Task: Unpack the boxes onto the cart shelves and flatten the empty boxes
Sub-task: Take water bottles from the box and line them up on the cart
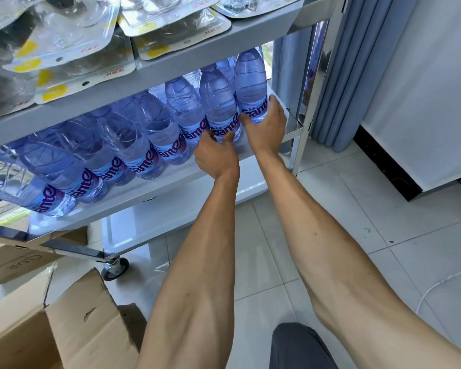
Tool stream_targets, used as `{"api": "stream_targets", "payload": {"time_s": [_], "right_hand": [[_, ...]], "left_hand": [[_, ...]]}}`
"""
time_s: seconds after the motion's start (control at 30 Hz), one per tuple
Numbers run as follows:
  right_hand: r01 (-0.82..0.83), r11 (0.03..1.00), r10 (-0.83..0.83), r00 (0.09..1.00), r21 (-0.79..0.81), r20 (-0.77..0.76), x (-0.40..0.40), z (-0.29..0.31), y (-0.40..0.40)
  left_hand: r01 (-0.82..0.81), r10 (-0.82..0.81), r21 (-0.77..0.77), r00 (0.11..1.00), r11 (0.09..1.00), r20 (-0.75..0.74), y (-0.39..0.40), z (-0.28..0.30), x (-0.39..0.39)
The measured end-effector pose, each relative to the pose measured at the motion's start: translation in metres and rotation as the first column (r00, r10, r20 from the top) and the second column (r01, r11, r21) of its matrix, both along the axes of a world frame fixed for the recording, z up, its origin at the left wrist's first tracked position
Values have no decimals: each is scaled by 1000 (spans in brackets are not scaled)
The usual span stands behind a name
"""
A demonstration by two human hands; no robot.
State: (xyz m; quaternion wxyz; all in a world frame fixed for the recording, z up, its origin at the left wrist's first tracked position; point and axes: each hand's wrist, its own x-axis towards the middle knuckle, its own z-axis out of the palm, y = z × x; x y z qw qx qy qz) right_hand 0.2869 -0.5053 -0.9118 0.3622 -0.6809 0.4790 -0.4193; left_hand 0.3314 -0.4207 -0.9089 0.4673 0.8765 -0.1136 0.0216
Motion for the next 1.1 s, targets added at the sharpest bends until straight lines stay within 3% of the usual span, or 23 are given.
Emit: {"api": "stream_targets", "payload": {"time_s": [0.1, 0.33, 0.47, 0.53, 0.6, 0.7, 0.8, 0.93, 1.1], "right_hand": [[-113, 993, 111, 992, 29, 64, -1, 4, -12], [-269, 963, 270, 962, -21, 33, -14, -1, -10], [-331, 942, 333, 942, 58, -39, -22, 8, -11], [-233, 963, 245, 966, 139, -81, -21, 10, -3], [-29, 983, 40, 998, 179, -57, -21, 10, 17], [102, 989, -99, 994, 110, -38, -26, 3, 62], [28, 995, -22, 998, 95, -67, -36, -11, 109], [-36, 957, 101, 972, 288, -213, -42, -26, 154], [-199, 892, 331, 898, 406, -288, -39, -28, 217]], "left_hand": [[10, -11, 20, 1000, 1000, 16, 1, -1, 0], [-44, 42, 134, 999, 990, 20, -7, -1, -5], [19, -16, 96, 999, 995, -37, -1, 1, -5], [80, -80, 10, 997, 997, -21, 12, -1, -6], [124, -122, -56, 992, 991, 32, 33, -5, -9], [55, -54, -9, 996, 998, 65, 72, -13, -12], [16, -18, 92, 1000, 996, 25, 121, -24, -16], [23, -14, 206, 999, 978, -46, 185, -28, -21], [-72, 73, 239, 997, 968, 4, 270, -13, -15]]}}
